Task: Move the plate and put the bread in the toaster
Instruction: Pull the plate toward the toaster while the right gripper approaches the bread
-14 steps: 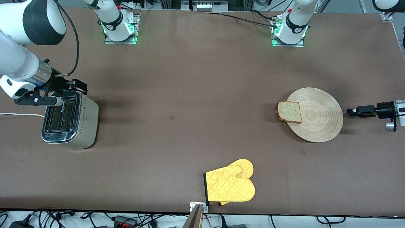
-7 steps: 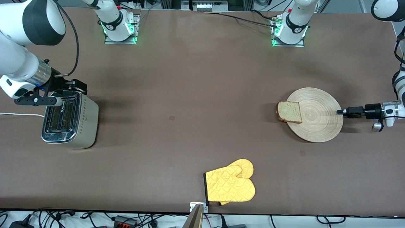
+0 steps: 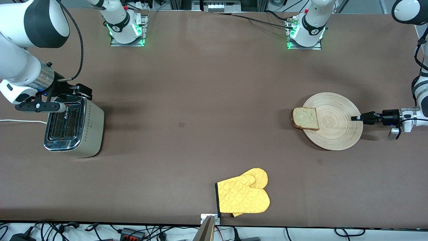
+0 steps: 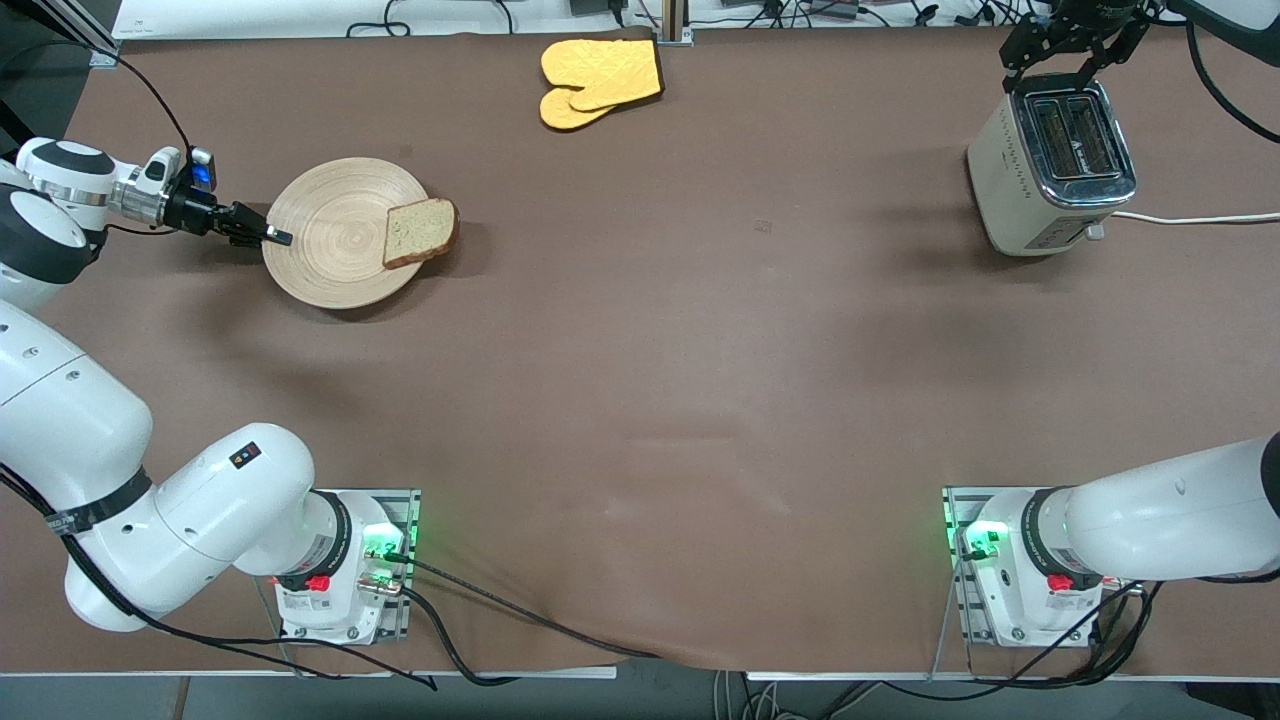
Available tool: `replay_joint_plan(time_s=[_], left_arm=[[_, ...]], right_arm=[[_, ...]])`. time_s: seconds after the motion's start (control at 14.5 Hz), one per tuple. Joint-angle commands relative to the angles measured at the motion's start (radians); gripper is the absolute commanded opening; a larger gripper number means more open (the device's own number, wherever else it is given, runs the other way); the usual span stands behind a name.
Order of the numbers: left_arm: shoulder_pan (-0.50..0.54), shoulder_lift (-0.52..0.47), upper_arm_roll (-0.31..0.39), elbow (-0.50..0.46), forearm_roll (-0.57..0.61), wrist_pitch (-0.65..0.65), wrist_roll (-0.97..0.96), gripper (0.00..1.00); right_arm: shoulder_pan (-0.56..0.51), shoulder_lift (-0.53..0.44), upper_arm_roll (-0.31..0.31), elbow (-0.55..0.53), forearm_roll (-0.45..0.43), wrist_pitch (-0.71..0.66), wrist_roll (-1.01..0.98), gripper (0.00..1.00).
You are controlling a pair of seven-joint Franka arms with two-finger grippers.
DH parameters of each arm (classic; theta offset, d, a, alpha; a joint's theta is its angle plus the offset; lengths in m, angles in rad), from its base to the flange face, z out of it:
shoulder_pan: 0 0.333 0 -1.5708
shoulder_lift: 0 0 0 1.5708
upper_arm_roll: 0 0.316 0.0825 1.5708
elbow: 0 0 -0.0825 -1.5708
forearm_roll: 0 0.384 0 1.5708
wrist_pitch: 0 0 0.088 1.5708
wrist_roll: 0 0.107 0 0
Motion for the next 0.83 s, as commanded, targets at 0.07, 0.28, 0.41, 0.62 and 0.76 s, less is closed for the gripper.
replay_joint_plan(time_s=[0.07,0.28,0.41,0.62,0.76], left_arm=[[0.009,0.004,-0.007,0.004,-0.024,-0.004,-0.041,0.01],[-0.004,-0.009,-0.018,0.011,-0.059,-0.032,-0.11,0.01],[0.002,-0.01,-0.064,0.025,-0.053,-0.093,-0.1,0.01],[-0.051,-0.015,-0.099,0.045,-0.047,-0.142,-0.114,0.01],[-0.106,-0.022,-0.099,0.034,-0.058,-0.141,-0.126,0.01]], right_arm=[[0.005,0.004,0.001,0.007,0.001,0.003,0.013,1.0],[0.005,0.002,0.001,0.007,0.002,0.007,0.014,1.0],[0.009,0.002,0.001,0.009,0.002,0.007,0.013,1.0],[0.015,0.004,0.001,0.009,0.002,0.007,0.013,1.0],[0.015,0.005,0.001,0.009,0.002,0.007,0.013,1.0]])
